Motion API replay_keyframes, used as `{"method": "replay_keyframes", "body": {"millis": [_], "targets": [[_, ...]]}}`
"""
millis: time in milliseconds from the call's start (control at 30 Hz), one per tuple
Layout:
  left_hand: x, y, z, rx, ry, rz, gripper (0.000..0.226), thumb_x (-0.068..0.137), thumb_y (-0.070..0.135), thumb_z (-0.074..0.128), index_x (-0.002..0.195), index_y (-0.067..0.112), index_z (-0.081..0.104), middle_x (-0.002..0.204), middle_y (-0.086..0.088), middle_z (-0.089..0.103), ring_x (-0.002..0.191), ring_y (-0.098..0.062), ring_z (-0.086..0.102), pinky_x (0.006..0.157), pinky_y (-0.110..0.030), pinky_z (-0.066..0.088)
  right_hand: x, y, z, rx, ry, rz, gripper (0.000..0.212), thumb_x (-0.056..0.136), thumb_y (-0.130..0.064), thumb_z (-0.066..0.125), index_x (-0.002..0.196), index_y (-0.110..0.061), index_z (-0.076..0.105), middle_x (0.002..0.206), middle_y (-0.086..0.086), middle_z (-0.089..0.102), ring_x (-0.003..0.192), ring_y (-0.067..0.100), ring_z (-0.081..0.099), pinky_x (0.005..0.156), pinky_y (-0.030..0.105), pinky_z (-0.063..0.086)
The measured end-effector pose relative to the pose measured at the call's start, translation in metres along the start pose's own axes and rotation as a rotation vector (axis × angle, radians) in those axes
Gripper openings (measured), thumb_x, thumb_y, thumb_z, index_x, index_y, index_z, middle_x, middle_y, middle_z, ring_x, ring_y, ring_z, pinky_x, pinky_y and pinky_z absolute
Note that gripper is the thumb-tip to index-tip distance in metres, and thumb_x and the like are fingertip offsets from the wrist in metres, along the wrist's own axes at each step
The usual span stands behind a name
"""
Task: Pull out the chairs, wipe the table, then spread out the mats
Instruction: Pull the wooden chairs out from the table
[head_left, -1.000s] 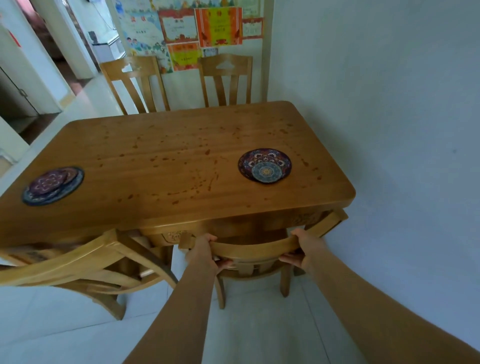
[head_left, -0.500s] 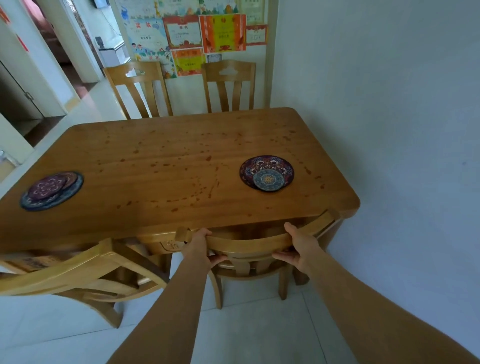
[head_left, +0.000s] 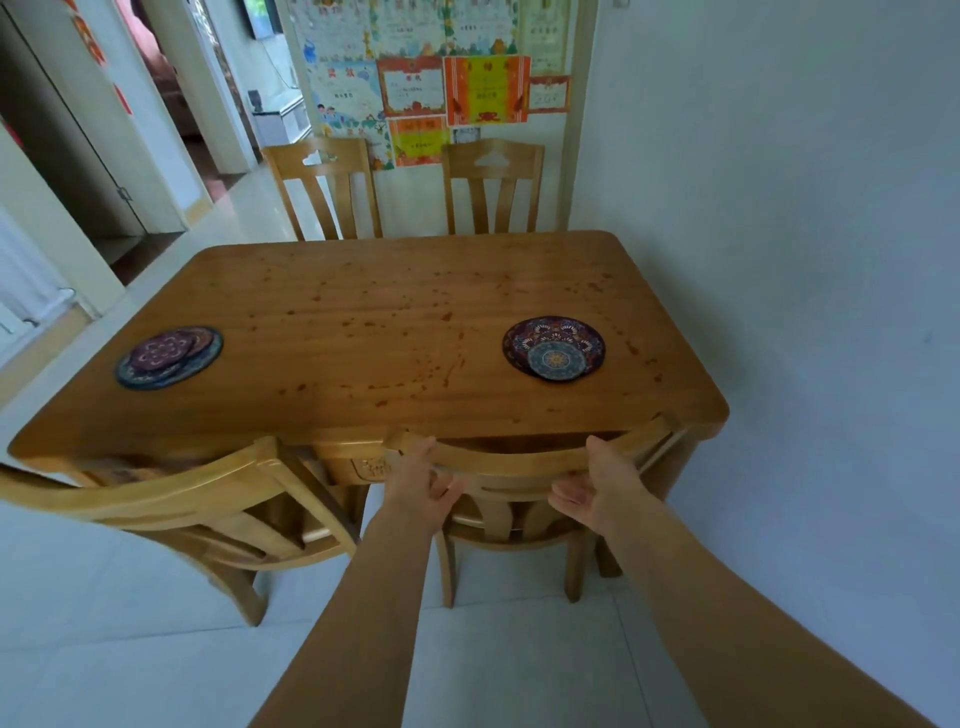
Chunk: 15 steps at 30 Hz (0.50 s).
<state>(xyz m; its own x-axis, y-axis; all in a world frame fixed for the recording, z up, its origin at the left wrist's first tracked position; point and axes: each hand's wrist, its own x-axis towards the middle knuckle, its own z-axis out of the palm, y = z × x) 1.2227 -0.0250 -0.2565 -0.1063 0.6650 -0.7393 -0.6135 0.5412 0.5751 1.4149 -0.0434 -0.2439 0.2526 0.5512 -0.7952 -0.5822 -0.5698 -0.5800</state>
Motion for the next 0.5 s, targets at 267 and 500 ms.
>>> {"method": "replay_keyframes", "body": {"millis": [267,500], "targets": [[-0.071,0.024,-0.014,-0.148,-0.116,0.147,0.048,0.094,0.026,0.061,0.138,0.015,0.045,0.13,-0.014,0.056,0.115,-0.032,0.058,0.081,-0.042,0.055,-0.082,-0.003,0.026,-0.018,-0.272,-0.138,0.025,0.098,-0.02,0.053,0.119,-0.007,0.057,0.106,0.014,0.068,0.096,0.027,0.067,0.086,0.042,0.055],[-0.138,0.072,-0.08,-0.29,-0.172,0.355,0.032,0.097,0.026,0.054,0.125,0.01,0.058,0.112,-0.011,0.072,0.102,-0.029,0.069,0.087,-0.042,0.056,-0.161,0.023,0.086,-0.054,-0.543,-0.326,0.018,0.094,-0.015,0.058,0.11,-0.008,0.064,0.099,0.011,0.075,0.086,0.022,0.071,0.076,0.034,0.058]]}}
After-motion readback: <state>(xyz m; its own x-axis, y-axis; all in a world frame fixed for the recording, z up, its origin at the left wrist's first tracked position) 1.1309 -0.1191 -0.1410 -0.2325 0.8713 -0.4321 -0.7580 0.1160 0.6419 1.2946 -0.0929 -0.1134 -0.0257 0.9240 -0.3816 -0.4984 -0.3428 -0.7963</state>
